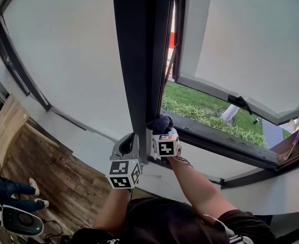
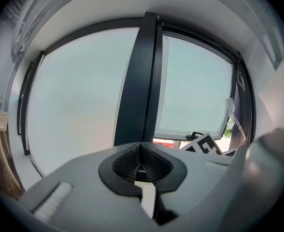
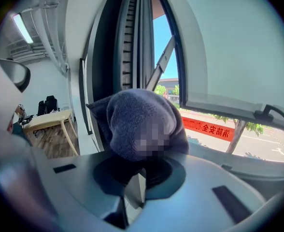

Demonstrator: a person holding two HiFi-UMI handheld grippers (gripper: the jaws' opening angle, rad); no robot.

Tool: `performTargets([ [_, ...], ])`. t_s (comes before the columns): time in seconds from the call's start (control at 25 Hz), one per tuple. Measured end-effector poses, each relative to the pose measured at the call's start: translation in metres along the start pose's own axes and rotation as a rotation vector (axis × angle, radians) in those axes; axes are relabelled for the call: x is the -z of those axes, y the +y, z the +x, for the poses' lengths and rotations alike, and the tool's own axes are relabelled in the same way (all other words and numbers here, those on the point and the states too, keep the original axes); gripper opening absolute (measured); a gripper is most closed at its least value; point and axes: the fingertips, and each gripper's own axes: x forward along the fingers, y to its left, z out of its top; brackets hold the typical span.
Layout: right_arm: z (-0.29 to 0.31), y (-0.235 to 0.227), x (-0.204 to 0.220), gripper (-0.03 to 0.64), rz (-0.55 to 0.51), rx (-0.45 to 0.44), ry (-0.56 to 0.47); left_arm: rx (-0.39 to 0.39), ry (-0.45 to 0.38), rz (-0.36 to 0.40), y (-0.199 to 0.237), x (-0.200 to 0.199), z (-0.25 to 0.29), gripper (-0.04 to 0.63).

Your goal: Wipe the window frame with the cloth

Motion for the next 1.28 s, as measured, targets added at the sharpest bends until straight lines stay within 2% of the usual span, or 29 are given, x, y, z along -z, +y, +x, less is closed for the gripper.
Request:
performTargets([
  [0.28,-0.002,-0.006,0.006,0.034,0.042,-0.009,0.020,0.005,0.009,-0.010,-0.008,0.005,-0.005,0.009],
  [0.6,-0.022,-0.025,0.016,0.034,0.035,0.014,0.013,0.021,0.024,-0.006,-0.020,0.013,-0.008,0.009],
  [1.28,-0.075,-0.088,0.040,0.034,0.086,0.149,-0.017,0.160,0.092,-0.006,-0.078,0.038,0.014,0.009],
])
